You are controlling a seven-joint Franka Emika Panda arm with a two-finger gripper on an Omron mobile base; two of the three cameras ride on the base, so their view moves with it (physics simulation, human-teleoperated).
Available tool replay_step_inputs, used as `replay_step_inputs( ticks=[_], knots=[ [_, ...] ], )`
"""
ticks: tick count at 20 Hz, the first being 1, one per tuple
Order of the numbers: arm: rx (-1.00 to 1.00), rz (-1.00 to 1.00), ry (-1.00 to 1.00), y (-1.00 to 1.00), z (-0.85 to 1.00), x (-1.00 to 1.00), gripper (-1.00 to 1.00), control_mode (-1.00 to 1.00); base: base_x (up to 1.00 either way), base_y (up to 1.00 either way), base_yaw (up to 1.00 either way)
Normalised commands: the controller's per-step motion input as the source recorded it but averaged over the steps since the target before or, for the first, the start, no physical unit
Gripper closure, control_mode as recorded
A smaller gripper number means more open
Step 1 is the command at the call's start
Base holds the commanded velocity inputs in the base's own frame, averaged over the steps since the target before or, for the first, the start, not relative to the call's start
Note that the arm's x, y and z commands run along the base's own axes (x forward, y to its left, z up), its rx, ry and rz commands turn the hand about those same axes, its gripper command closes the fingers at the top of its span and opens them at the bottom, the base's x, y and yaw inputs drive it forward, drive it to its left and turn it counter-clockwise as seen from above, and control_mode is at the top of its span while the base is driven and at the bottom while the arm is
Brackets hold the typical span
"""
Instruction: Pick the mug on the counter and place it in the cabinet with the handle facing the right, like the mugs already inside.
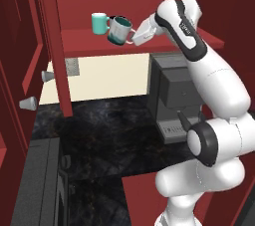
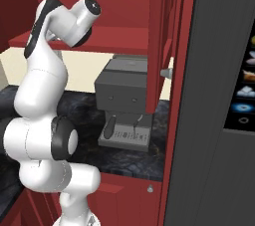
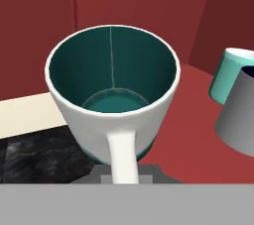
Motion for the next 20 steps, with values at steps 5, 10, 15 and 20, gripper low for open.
replay_step_inputs(
  ticks=[5, 10, 15, 20],
  knots=[
    [0.00, 0.00, 0.00, 0.00, -0.04, 0.16, 1.00, -1.00, 0.00, 0.00, 0.00],
    [0.00, 0.00, 0.00, 0.00, -0.01, 0.20, 1.00, -1.00, 0.00, 0.00, 0.00],
    [0.00, 0.01, 0.00, 0.00, 0.00, 0.25, 1.00, -1.00, 0.00, 0.00, 0.00],
    [0.00, 0.02, 0.00, 0.00, 0.00, 0.18, 1.00, -1.00, 0.00, 0.00, 0.00]
  ],
)
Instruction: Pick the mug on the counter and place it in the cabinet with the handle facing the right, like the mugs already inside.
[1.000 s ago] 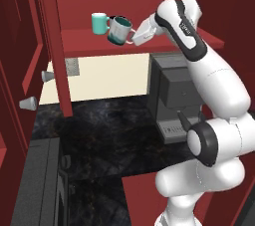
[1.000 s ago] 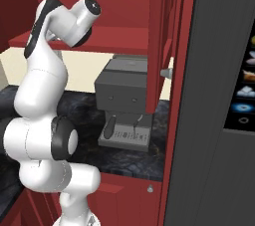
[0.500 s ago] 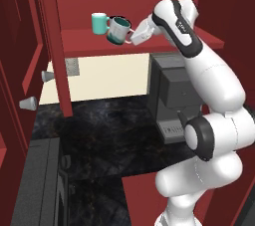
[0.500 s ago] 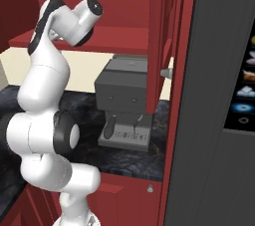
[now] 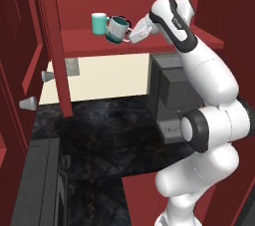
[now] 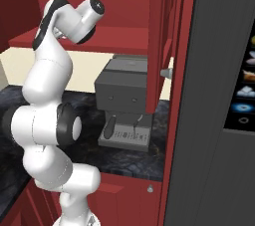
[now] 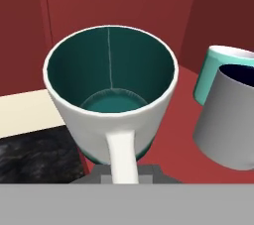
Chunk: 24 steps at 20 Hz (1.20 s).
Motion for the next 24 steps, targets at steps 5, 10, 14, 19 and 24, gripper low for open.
replay_step_inputs(
  ticks=[5, 10, 14, 19, 24],
  knots=[
    [0.00, 0.05, 0.00, 0.00, 0.00, 0.05, 1.00, -1.00, 0.00, 0.00, 0.00],
    [0.00, 0.07, 0.00, 0.00, -0.07, 0.09, 1.00, -1.00, 0.00, 0.00, 0.00],
    [0.00, 0.07, 0.00, 0.00, -0.05, 0.08, 1.00, -1.00, 0.00, 0.00, 0.00],
    [0.00, 0.05, 0.00, 0.04, 0.00, 0.04, 1.00, -1.00, 0.00, 0.00, 0.00],
    [0.00, 0.04, 0.00, 0.06, 0.00, 0.01, -1.00, -1.00, 0.00, 0.00, 0.00]
  ],
)
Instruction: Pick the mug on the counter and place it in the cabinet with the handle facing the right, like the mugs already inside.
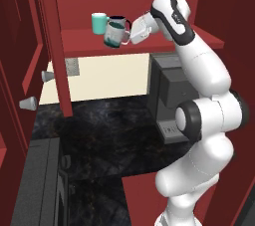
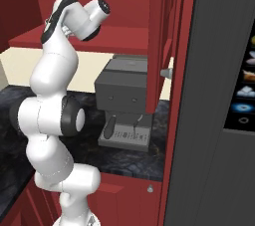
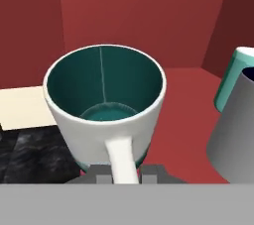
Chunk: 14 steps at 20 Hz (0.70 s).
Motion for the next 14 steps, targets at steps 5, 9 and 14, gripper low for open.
replay_step_inputs(
  ticks=[5, 9, 14],
  knots=[
    [0.00, 0.03, -0.01, 0.03, 0.00, 0.00, -1.00, -1.00, 0.00, 0.00, 0.00],
    [0.00, 0.01, -0.03, 0.00, 0.00, 0.00, -1.00, -1.00, 0.00, 0.00, 0.00],
    [0.00, 0.01, -0.06, 0.00, 0.02, -0.05, -1.00, -1.00, 0.00, 0.00, 0.00]
  ],
)
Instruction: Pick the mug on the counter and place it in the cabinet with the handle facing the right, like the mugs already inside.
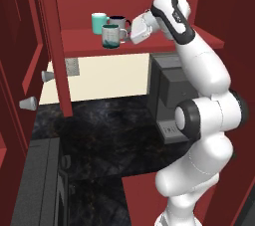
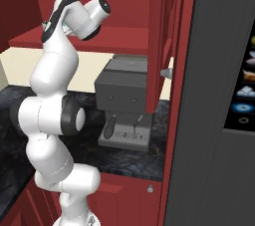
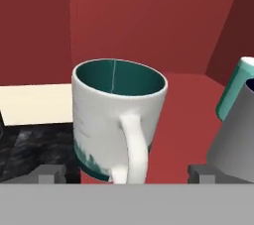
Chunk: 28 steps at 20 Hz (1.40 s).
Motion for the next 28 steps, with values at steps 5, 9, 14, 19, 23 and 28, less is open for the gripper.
replay_step_inputs(
  ticks=[5, 9, 14, 19, 23, 28],
  knots=[
    [0.00, 0.00, -0.12, 0.00, 0.20, -0.30, -1.00, -1.00, 0.00, 0.00, 0.00],
    [0.00, 0.00, -0.11, 0.00, 0.06, -0.31, -1.00, -1.00, 0.00, 0.00, 0.00],
    [0.00, 0.00, -0.07, 0.00, -0.04, -0.42, -1.00, -1.00, 0.00, 0.00, 0.00],
    [0.00, 0.00, -0.10, 0.00, -0.01, -0.59, -1.00, -1.00, 0.00, 0.00, 0.00],
    [0.00, 0.00, -0.10, 0.00, 0.00, -0.59, -1.00, -1.00, 0.00, 0.00, 0.00],
    [0.00, 0.00, -0.04, 0.00, -0.12, -0.56, -1.00, -1.00, 0.00, 0.00, 0.00]
  ],
)
